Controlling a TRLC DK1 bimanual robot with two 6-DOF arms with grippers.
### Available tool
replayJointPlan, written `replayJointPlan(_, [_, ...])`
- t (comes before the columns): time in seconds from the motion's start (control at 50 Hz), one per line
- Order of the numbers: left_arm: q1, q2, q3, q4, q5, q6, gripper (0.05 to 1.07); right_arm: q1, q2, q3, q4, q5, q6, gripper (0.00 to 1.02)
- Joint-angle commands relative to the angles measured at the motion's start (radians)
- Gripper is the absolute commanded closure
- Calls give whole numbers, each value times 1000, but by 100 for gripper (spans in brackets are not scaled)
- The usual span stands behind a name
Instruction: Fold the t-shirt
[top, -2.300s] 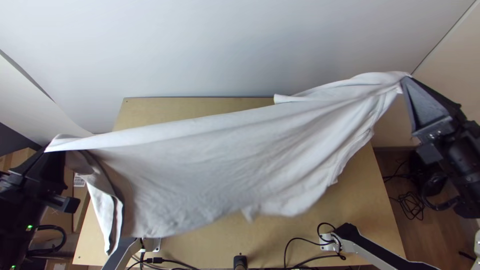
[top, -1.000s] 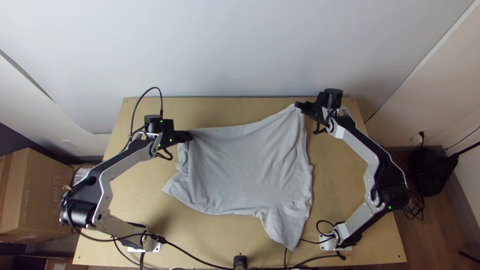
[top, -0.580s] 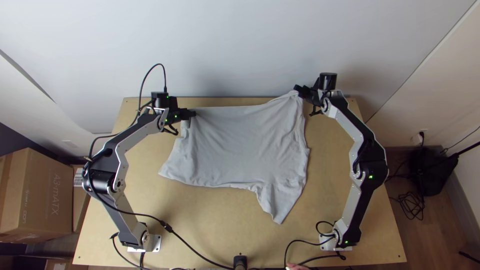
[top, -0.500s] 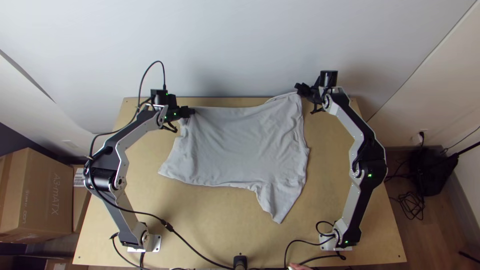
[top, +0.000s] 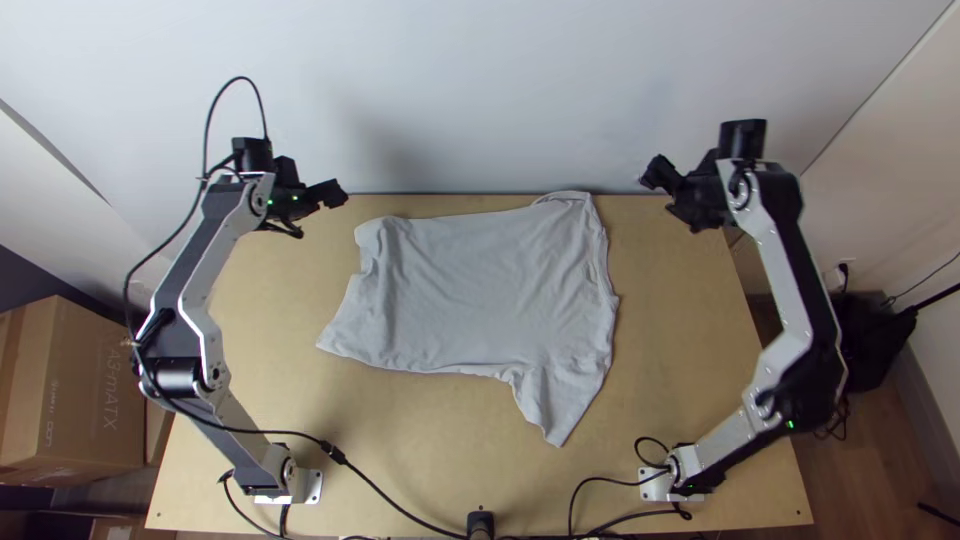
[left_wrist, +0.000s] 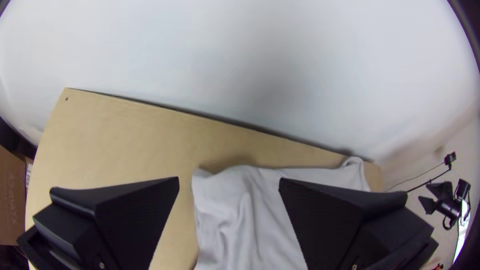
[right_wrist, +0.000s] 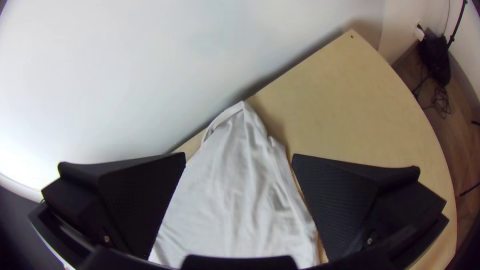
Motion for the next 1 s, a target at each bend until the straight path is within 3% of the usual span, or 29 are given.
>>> replayJointPlan(0.0, [6, -138, -70, -32, 25, -4, 10, -40, -87, -151, -97, -70, -42, 4])
replayJointPlan(0.32, [3, -448, -316, -30, 32, -15, 10, -18, -343, -619, -241, -80, -372, 4])
replayJointPlan(0.5, [4, -554, -397, -40, 32, -22, 10, 34, -369, -754, -298, -83, -401, 6])
replayJointPlan(0.62, [6, -608, -432, -55, 30, -30, 10, 65, -366, -822, -286, -91, -423, 34])
replayJointPlan(0.7, [6, -637, -458, -61, 29, -31, 10, 83, -364, -865, -243, -91, -423, 42])
replayJointPlan(0.98, [23, -705, -511, -81, 19, -31, 10, 101, -315, -921, -143, -96, -418, 43])
